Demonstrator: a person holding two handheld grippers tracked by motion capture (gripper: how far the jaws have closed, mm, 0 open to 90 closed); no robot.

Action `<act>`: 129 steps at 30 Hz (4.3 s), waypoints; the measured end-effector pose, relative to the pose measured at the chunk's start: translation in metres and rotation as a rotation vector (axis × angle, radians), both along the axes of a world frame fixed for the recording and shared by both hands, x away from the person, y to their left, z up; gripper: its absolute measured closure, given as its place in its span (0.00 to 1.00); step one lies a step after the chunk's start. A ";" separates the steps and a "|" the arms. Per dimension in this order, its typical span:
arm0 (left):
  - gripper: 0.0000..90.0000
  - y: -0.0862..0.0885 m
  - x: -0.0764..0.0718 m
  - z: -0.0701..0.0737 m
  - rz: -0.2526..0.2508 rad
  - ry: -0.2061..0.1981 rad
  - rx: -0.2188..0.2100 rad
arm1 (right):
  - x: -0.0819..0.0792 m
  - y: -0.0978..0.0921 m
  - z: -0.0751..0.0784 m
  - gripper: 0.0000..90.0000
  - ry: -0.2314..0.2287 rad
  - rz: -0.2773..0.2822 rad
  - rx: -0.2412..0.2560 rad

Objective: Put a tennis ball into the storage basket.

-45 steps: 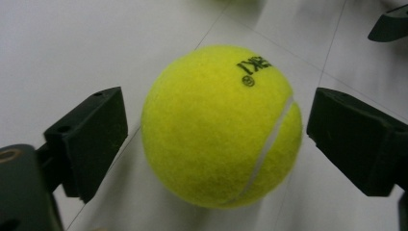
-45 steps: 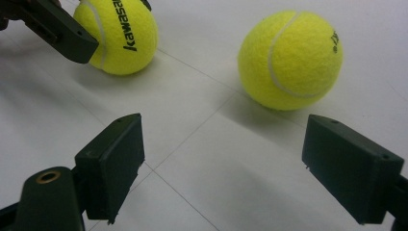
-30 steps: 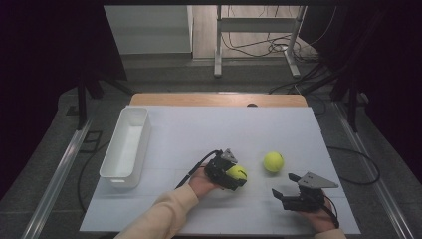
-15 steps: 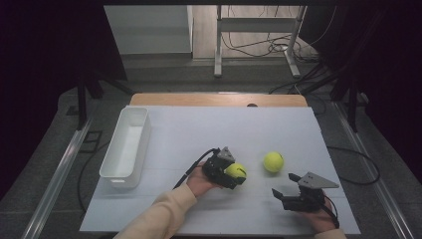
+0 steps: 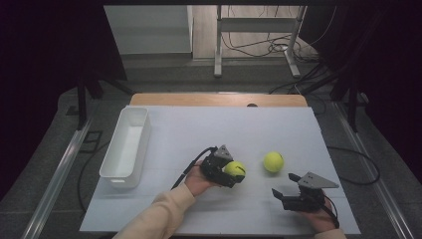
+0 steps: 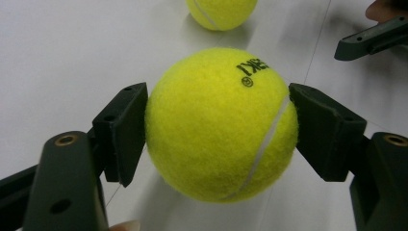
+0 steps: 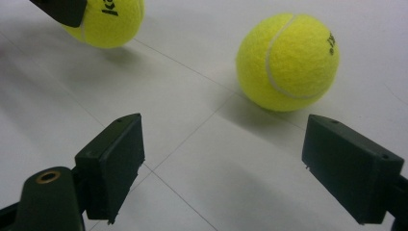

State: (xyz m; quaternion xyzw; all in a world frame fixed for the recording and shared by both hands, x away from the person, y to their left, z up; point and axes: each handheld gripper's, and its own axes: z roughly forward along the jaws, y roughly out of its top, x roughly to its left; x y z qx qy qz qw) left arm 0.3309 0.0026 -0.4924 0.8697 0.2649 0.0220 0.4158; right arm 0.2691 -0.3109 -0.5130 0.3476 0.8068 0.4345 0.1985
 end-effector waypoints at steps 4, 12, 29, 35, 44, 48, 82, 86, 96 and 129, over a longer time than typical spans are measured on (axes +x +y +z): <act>0.29 0.003 0.000 0.003 0.005 -0.003 -0.013 | 0.000 0.000 0.000 0.17 0.000 0.000 -0.001; 0.29 0.007 -0.001 0.007 0.012 -0.011 -0.032 | 0.000 0.000 0.000 0.17 0.000 0.000 -0.001; 0.29 0.017 -0.003 0.018 0.026 -0.032 -0.075 | 0.000 0.000 0.000 0.17 0.001 -0.004 -0.003; 0.29 0.022 -0.003 0.023 0.030 -0.040 -0.085 | 0.000 0.000 0.000 0.17 0.000 -0.004 -0.003; 0.29 0.029 -0.002 0.029 0.043 -0.052 -0.101 | 0.000 0.000 0.000 0.17 -0.002 -0.004 -0.004; 0.29 0.032 -0.002 0.032 0.048 -0.056 -0.108 | 0.000 0.000 0.001 0.17 -0.002 -0.005 -0.004; 0.29 0.062 0.001 0.056 0.111 -0.094 -0.168 | 0.000 -0.001 0.001 0.18 -0.007 -0.009 -0.005; 0.29 0.064 0.001 0.058 0.118 -0.096 -0.172 | 0.000 -0.001 0.001 0.18 -0.007 -0.011 -0.005; 0.29 0.071 0.001 0.062 0.136 -0.101 -0.184 | 0.000 -0.001 0.001 0.18 -0.007 -0.016 -0.007; 0.29 0.095 0.004 0.071 0.203 -0.121 -0.210 | 0.000 -0.002 0.002 0.18 -0.013 -0.020 -0.003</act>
